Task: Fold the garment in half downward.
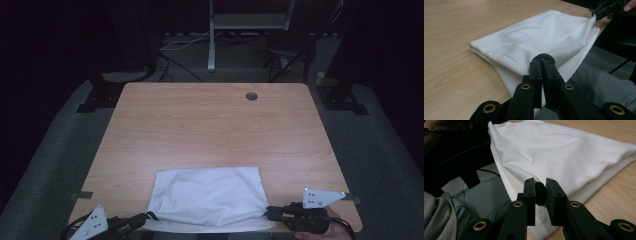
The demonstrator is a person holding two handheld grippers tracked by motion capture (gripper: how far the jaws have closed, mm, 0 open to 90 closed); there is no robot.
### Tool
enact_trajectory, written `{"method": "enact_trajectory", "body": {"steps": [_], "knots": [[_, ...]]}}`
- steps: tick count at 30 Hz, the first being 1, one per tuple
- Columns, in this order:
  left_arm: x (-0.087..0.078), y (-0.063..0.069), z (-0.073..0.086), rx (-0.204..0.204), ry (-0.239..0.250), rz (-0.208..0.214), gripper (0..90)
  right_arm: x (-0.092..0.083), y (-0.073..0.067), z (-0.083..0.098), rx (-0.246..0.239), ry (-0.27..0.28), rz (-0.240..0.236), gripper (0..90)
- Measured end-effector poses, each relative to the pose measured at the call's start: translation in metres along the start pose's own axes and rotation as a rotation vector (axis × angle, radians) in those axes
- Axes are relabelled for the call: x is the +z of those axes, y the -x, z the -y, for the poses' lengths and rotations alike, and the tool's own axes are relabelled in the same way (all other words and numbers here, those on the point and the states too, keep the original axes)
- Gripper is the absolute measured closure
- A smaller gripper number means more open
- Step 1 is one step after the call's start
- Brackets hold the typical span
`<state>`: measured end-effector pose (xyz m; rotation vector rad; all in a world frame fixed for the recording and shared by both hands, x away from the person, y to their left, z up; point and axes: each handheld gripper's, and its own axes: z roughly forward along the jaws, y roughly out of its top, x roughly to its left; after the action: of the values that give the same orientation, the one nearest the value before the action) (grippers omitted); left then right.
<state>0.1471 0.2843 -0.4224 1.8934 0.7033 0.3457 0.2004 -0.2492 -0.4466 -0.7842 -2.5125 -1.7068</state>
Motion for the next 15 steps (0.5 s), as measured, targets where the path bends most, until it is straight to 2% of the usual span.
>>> {"method": "enact_trajectory", "body": {"steps": [15], "knots": [[-0.0029,0.0041,0.0018,-0.002,-0.003,0.005,86.5,-0.0044,-0.0061,0.0016,-0.006,0.004,-0.005,78.9]]}}
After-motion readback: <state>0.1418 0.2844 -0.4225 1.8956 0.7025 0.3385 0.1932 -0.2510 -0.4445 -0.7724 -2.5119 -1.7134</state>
